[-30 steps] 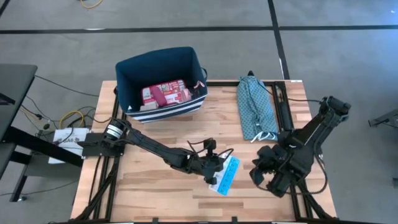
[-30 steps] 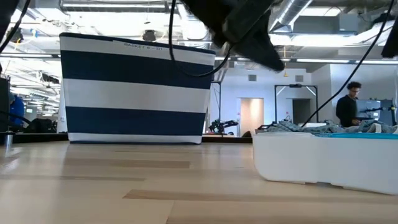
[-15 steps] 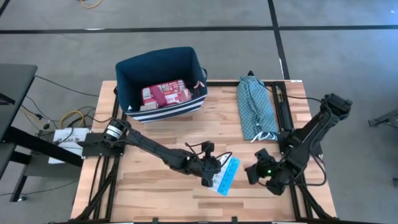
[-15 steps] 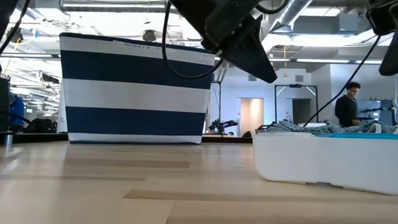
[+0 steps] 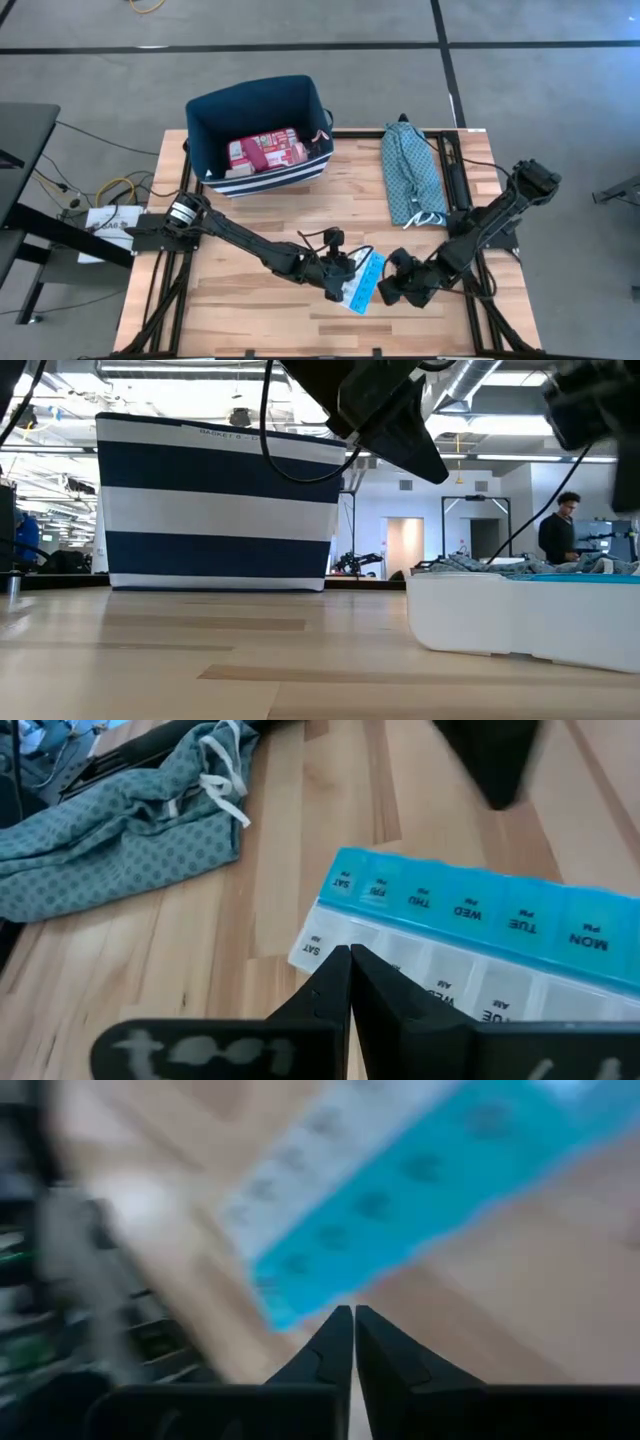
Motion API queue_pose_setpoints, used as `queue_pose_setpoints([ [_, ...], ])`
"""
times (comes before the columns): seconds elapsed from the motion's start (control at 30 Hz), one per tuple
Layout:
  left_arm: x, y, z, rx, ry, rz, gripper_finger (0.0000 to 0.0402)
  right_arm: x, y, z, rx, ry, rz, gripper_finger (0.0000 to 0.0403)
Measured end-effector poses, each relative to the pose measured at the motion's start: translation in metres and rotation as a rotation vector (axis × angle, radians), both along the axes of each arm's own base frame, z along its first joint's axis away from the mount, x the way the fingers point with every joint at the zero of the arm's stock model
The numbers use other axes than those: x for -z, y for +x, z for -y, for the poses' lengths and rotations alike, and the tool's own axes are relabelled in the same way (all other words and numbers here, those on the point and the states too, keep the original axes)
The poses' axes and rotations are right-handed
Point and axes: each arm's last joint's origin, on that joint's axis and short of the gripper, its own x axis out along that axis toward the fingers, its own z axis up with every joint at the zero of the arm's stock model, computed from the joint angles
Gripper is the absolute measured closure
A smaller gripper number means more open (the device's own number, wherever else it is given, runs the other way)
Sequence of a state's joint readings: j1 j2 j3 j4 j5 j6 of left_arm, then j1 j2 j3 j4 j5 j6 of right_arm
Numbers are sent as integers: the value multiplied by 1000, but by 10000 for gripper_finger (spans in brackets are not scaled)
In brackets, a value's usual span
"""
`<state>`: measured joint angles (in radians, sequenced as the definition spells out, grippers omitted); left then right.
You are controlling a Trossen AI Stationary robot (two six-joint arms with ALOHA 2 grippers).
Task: Pick & place medical supplies in basket/bin
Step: Put the white pill organizer into the blue bin
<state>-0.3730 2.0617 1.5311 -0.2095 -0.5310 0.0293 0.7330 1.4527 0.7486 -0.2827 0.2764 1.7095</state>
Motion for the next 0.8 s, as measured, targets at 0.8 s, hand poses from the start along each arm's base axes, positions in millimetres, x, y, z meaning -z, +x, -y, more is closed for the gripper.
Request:
queue_pose_setpoints([
  [0.8, 12, -12, -3, -48, -34, -152, 401, 22, 22, 2, 31, 73, -50, 238],
])
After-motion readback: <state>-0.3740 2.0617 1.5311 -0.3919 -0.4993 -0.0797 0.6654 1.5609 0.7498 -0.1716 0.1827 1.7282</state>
